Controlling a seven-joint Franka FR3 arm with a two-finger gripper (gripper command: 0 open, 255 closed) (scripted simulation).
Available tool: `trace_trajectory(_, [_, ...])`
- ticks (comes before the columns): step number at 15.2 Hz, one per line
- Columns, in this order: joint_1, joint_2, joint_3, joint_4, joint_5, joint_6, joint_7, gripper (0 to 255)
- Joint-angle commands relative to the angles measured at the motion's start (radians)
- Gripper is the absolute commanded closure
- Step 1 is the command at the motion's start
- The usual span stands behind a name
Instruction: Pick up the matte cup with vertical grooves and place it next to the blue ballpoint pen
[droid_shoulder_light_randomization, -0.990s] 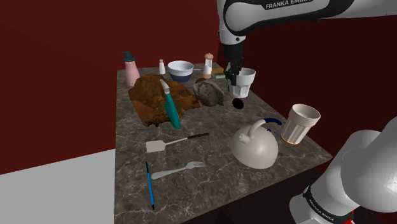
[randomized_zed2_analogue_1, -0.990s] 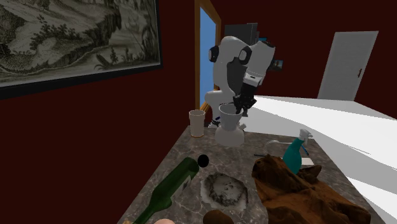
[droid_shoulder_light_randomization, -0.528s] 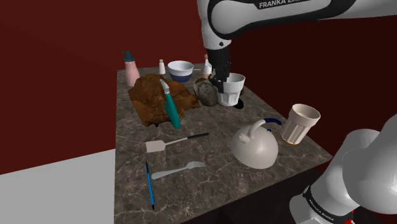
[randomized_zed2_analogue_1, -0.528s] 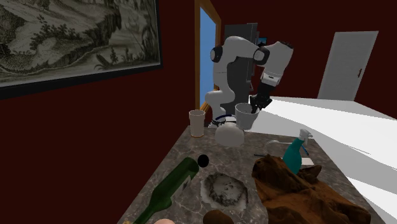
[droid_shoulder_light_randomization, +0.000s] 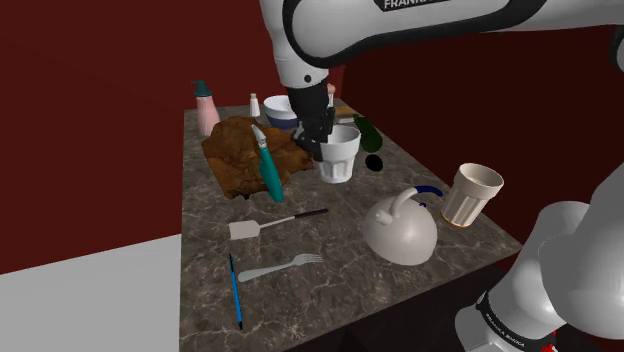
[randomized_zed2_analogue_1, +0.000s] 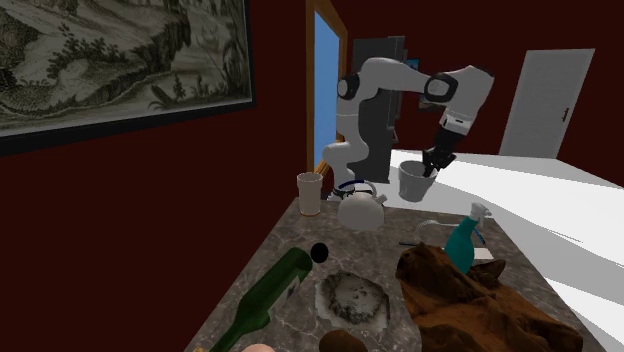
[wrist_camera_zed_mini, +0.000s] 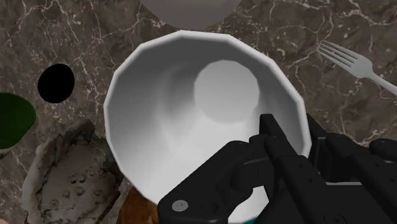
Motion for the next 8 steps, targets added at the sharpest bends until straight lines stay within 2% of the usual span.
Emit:
trace_trajectory(1, [0.026, 0.043, 0.028, 0.060, 0.004, -0.025, 0.052, 255])
trace_trajectory(8, [0.025, 0.047, 0.026, -0.030, 0.003, 0.068, 0.063, 255])
